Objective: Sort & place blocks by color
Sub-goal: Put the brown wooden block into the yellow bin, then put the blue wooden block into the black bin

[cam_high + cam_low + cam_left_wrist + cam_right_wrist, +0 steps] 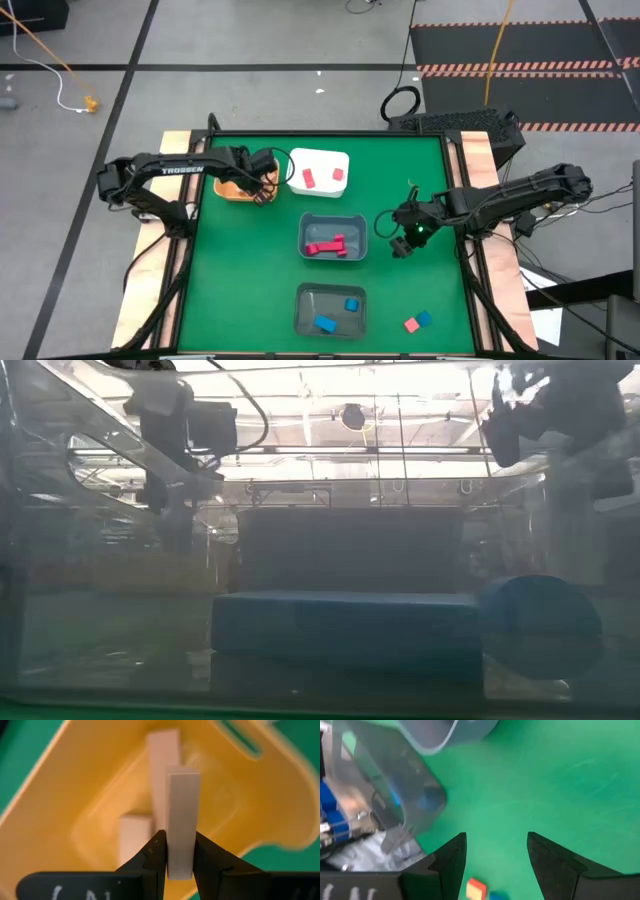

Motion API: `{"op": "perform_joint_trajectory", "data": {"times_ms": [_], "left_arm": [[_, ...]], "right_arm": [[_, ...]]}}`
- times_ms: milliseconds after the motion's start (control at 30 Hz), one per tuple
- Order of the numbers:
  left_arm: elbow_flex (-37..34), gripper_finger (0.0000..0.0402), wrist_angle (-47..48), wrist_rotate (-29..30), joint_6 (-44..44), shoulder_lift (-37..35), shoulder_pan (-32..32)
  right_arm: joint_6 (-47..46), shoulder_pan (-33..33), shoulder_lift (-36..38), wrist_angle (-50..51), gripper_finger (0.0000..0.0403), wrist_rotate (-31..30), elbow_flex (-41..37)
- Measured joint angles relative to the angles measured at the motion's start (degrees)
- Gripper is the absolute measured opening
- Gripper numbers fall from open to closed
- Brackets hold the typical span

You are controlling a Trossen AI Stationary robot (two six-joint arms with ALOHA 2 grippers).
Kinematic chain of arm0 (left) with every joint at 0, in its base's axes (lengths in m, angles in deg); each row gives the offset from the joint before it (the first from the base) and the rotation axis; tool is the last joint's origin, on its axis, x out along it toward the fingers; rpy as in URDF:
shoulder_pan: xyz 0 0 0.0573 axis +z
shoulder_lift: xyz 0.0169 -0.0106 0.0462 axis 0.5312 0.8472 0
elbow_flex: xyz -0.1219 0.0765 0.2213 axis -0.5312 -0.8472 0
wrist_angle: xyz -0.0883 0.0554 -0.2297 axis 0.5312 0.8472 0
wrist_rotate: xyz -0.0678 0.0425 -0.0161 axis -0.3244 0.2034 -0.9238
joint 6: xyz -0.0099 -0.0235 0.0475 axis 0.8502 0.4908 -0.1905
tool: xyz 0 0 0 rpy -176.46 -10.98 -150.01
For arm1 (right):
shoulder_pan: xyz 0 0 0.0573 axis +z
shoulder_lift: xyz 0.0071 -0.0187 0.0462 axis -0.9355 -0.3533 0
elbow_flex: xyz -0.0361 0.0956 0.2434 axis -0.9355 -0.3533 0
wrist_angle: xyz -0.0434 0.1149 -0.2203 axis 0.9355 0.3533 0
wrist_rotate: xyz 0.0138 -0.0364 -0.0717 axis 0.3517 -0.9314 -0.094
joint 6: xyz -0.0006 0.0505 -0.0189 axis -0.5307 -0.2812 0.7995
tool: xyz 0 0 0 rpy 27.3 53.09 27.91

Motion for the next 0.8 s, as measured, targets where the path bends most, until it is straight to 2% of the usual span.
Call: {"op": "perform_joint_trajectory", "data": {"times_ms": [167, 333, 467, 633, 800], "left_arm": [[-1.8, 0.0073, -4.9, -0.8, 2.7, 0.0, 0.0], [-1.9, 0.0074, -4.7, -0.4, 3.7, 0.0, 0.0], [-1.9, 0.0081, -4.6, -0.3, 7.9, 0.0, 0.0], [-1.9, 0.0123, -4.3, -0.2, 9.6, 0.0, 0.0], [-1.9, 0.0177, -4.3, -1.4, 9.4, -0.2, 0.0]], "right_arm": [[1.1, 3.0, 0.0, -1.1, 0.0198, 0.2, 0.0], [0.9, 4.0, 0.0, -2.8, 0.0198, -5.5, 0.0], [0.1, 4.0, 0.0, -3.3, 0.0198, -5.5, 0.0], [-2.3, 4.0, 0.0, -5.6, 0.0204, -4.8, 0.0], [-4.0, 4.0, 0.0, -8.9, 0.0220, 1.5, 1.2]]}}
